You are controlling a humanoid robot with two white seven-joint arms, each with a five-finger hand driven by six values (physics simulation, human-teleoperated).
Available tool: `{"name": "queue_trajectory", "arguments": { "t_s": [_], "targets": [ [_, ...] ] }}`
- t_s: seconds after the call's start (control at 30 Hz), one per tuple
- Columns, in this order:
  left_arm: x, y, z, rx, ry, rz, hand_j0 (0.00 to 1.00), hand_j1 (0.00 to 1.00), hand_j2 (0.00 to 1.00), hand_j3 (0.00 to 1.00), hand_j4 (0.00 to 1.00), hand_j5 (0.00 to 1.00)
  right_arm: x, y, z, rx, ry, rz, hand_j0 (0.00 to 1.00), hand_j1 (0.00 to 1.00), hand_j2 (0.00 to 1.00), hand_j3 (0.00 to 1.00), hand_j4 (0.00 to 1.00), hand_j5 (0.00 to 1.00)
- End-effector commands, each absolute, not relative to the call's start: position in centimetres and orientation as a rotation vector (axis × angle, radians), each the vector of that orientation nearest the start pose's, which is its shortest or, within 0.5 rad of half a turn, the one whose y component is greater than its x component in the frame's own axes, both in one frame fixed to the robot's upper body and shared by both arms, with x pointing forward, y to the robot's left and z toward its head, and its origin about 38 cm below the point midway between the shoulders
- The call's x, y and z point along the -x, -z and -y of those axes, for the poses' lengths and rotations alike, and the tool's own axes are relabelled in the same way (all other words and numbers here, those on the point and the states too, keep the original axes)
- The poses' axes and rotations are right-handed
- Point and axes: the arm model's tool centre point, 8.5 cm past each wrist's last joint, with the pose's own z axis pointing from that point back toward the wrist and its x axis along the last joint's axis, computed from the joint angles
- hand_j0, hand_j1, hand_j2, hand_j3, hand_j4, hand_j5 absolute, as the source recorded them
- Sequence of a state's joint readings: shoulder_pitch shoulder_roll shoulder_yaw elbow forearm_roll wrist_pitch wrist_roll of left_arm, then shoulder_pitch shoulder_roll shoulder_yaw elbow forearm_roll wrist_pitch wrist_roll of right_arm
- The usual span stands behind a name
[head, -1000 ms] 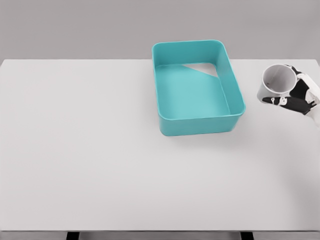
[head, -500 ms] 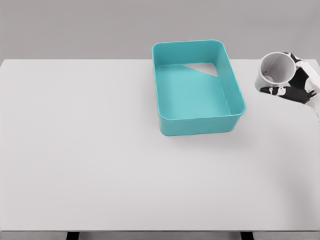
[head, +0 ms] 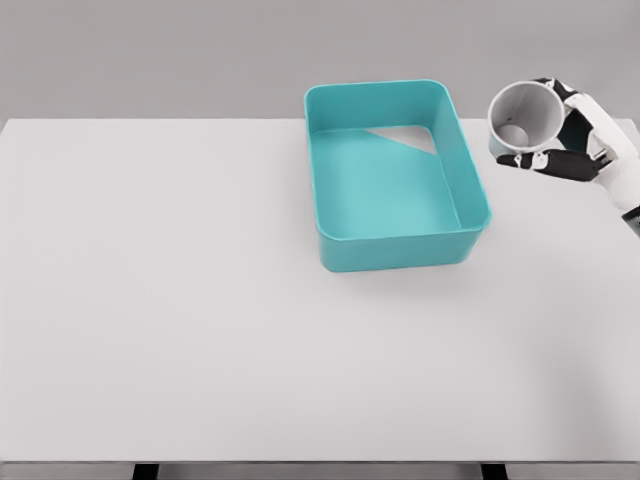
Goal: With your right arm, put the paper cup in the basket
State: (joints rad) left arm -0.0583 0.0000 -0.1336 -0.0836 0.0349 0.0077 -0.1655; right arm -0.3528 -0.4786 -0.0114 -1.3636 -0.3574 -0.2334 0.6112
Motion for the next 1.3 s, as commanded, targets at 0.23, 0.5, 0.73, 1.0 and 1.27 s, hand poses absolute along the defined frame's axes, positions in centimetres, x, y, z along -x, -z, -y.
{"name": "queue_trajectory", "arguments": {
  "t_s": [0.23,0.5,0.73,1.0,1.27],
  "targets": [
    [-6.4,26.0,-25.4,0.082,0.114,0.120,1.00,1.00,1.00,1.00,1.00,1.00,-43.8,-22.1,33.9,-0.136,-0.788,1.874,0.51,0.51,0.51,0.51,0.51,0.51],
    [-6.5,26.0,-25.4,0.082,0.115,0.121,1.00,1.00,1.00,1.00,1.00,1.00,-44.0,-23.4,31.8,-0.127,-0.879,1.888,0.51,0.51,0.51,0.51,0.51,0.51],
    [-6.5,26.0,-25.4,0.082,0.115,0.121,1.00,1.00,1.00,1.00,1.00,1.00,-44.3,-24.2,29.7,-0.109,-0.975,1.883,0.51,0.51,0.51,0.51,0.51,0.51],
    [-6.5,26.0,-25.4,0.082,0.115,0.121,1.00,1.00,1.00,1.00,1.00,1.00,-45.1,-24.8,27.5,-0.067,-1.073,1.872,0.51,0.51,0.51,0.51,0.51,0.51],
    [-6.5,26.0,-25.4,0.082,0.115,0.121,1.00,1.00,1.00,1.00,1.00,1.00,-45.5,-25.0,25.7,-0.046,-1.164,1.846,0.51,0.51,0.51,0.51,0.51,0.51]
  ]
}}
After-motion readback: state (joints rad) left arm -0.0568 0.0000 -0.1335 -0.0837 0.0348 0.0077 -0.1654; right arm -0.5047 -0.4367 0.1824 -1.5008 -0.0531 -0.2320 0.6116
